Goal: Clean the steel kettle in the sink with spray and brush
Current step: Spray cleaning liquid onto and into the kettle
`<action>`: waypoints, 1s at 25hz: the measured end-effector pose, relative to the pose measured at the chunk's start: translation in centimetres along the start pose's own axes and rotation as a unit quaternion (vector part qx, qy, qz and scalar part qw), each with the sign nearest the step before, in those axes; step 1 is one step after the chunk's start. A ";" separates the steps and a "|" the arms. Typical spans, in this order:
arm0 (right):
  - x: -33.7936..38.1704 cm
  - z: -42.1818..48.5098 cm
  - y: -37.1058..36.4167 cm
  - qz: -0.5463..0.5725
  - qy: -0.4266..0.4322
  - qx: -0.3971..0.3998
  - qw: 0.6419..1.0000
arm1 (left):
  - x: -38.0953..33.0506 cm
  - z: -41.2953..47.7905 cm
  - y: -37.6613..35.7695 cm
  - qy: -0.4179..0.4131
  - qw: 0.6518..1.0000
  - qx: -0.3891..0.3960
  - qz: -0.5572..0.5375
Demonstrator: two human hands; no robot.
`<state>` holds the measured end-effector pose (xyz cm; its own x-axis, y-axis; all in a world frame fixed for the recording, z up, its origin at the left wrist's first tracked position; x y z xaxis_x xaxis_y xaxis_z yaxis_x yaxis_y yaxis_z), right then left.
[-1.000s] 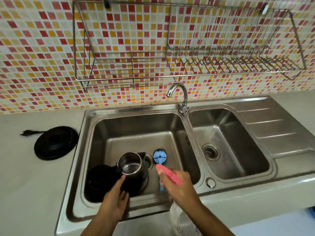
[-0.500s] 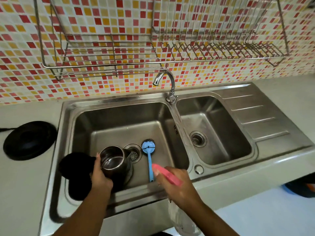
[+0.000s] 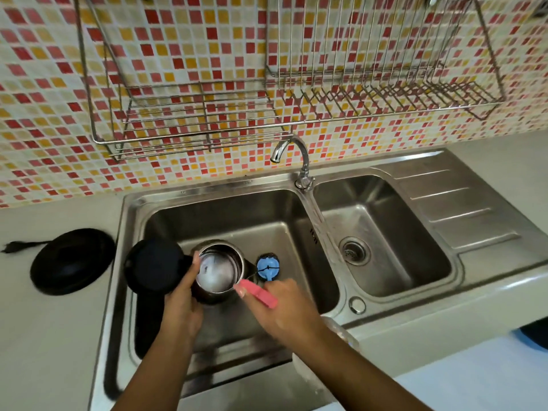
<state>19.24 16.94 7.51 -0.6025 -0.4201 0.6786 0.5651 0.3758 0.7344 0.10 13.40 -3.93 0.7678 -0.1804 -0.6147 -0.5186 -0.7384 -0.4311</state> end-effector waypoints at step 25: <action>2.4 3.9 2.3 -0.096 0.064 0.053 0.992 | -1.1 -2.5 -3.7 0.018 0.999 0.034 0.022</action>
<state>16.88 20.04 10.82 -0.6127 -0.5921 0.5235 0.3803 0.3597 0.8520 2.09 14.73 -0.01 0.7557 -0.2366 -0.6107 -0.5760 -0.6838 -0.4479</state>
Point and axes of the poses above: each hand's wrist, its own z-axis towards the middle knuckle, its own y-axis out of the back of the hand, x = y × z, the point moved 10 cm from there along z, towards the middle knuckle, and after that the axes turned 11 degrees about y, right-handed, at the moved point
